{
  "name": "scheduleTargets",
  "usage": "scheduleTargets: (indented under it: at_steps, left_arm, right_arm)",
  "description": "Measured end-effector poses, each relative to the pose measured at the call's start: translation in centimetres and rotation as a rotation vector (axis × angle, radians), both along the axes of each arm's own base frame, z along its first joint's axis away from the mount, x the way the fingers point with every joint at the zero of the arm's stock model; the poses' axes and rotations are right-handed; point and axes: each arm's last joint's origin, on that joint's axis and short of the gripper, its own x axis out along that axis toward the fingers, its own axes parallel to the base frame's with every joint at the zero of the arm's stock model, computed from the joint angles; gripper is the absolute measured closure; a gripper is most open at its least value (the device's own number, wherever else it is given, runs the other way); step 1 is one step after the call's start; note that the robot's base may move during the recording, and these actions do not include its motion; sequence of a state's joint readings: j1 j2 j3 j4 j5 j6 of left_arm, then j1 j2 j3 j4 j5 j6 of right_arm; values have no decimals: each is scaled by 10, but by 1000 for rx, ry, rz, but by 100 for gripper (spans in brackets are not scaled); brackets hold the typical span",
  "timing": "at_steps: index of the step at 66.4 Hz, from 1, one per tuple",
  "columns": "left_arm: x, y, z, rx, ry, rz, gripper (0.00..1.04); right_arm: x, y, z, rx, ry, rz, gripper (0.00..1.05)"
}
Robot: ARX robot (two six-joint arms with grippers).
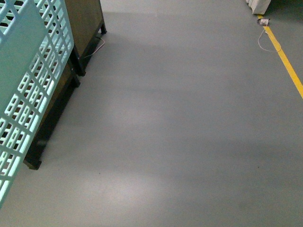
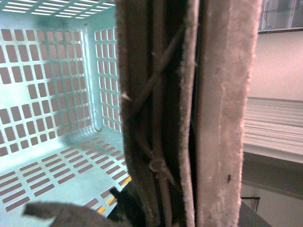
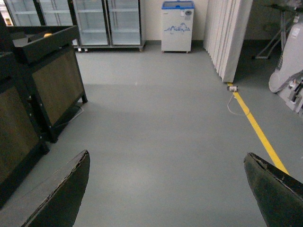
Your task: Pick lemon and mango into basket
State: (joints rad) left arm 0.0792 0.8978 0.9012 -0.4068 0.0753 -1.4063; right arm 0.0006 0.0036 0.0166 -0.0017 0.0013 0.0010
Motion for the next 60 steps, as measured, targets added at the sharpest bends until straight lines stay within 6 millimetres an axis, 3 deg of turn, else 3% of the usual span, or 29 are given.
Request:
scheduleTargets:
  at_steps: [60]
  left_arm:
    - [-1,0,2,-3,-7,0,90]
  right_arm:
    - [0,0,0,0,-2,-2,9]
